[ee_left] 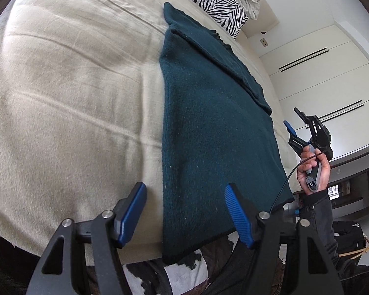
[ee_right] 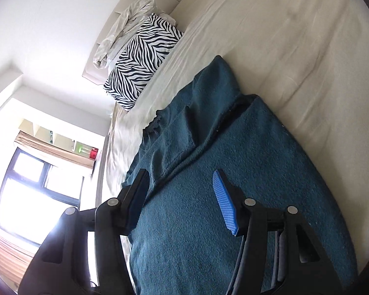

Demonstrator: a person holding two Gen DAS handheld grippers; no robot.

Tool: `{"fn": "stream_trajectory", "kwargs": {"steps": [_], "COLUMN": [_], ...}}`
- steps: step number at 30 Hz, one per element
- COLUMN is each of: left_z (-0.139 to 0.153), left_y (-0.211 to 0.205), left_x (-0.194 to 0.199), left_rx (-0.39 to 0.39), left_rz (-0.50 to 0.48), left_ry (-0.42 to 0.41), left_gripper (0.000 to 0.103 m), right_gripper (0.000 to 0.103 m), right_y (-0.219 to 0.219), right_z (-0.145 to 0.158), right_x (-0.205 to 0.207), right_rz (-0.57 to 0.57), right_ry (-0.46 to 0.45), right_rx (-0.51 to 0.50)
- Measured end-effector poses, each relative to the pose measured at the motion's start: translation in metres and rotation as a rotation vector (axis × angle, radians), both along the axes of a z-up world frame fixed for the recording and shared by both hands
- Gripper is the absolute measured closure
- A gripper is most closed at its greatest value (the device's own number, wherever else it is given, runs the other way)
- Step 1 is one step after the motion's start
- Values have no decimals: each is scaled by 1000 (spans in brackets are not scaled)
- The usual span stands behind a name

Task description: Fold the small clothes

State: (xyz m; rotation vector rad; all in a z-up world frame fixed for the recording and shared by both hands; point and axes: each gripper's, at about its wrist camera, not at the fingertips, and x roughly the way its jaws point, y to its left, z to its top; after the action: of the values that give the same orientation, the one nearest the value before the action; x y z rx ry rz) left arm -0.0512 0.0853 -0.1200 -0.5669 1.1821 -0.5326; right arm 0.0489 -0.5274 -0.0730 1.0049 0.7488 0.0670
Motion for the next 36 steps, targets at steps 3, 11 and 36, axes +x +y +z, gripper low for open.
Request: {"fn": "stream_trajectory", "kwargs": {"steps": [3,11,36], "left_z": [0,3,-20], "left_y": [-2,-1,12], "left_x": [-3,-5,-9], "left_rx": [2,5,-136], "left_rz": [-18,-20,-17], "left_ry": [8,12,157], "left_gripper": [34,34,36], "right_gripper": [50,48,48], "right_y": [-17,-39,-41], "right_z": [-3,-56,-19], "right_x": [32,107,-151], "right_rz": [-32,-41,-40], "right_ry": [-11,180,101], "right_rx": [80,49,-38]}}
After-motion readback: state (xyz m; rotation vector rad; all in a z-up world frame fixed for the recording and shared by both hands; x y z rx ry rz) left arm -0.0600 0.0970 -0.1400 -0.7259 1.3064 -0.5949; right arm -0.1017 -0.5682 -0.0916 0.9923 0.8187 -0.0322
